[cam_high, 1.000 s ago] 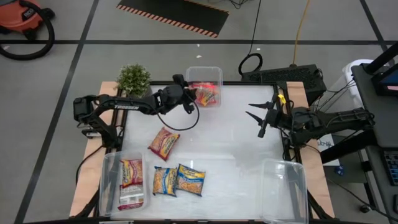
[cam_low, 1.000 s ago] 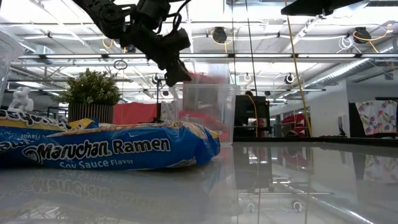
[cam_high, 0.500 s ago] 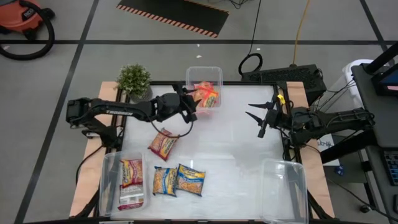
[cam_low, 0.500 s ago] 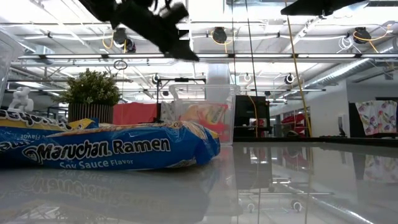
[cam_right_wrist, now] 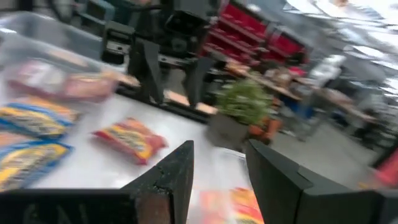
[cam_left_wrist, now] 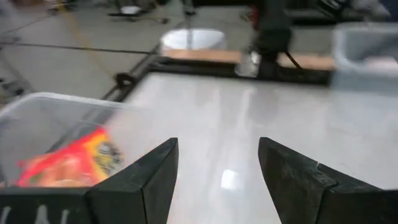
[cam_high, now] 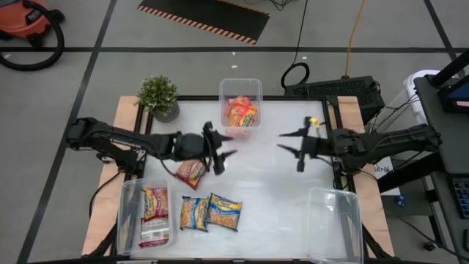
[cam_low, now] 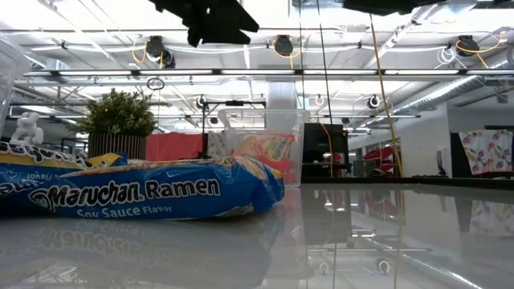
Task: Sort Maruchan noodles
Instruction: Put the right blue noodle pack into the bottom right transparent bin
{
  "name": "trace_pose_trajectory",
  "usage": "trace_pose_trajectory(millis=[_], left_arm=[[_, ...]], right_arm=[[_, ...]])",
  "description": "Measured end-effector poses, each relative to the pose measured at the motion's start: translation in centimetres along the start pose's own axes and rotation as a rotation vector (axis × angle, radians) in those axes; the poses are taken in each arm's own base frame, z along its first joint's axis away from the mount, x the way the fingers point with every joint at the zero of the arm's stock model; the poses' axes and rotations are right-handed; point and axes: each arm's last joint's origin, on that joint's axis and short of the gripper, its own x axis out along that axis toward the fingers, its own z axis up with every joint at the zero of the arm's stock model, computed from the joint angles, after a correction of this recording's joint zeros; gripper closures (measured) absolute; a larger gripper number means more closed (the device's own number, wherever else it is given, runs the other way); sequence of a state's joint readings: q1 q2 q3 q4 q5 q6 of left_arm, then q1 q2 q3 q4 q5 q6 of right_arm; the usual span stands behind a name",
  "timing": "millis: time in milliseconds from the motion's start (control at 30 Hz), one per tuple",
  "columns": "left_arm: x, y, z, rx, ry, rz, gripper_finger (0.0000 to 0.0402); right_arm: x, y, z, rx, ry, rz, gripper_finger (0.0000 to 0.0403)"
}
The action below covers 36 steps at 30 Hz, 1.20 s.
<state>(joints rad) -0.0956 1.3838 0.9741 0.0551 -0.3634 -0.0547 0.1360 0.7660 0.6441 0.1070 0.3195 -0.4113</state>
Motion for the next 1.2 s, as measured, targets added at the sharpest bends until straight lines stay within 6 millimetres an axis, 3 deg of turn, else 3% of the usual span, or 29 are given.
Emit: trace_pose_trajectory(millis=[167, 400, 800, 1200], left_arm=[[-0.7, -1.8, -0.4, 0.060, 0.023, -0.054, 0.0174], [-1.1, -2.8, -1.3, -0.003, 0.098, -0.080, 0.0174], [-2.2, -4.9, -2.1, -0.023, 0.156, -0.139, 0.0174], [-2.7, -5.8, -3.5, -0.014, 0.197, -0.166, 0.0174]], right_arm=[[3.7, 2.2, -1.1, 0.021, 0.019, 0.129, 0.0261], [8.1, 5.8, -4.1, 0.100, 0.088, 0.314, 0.0261], [12.0, 10.9, -5.4, 0.266, 0.224, 0.512, 0.0261], [15.3, 16.9, -6.2, 0.265, 0.328, 0.625, 0.0261]])
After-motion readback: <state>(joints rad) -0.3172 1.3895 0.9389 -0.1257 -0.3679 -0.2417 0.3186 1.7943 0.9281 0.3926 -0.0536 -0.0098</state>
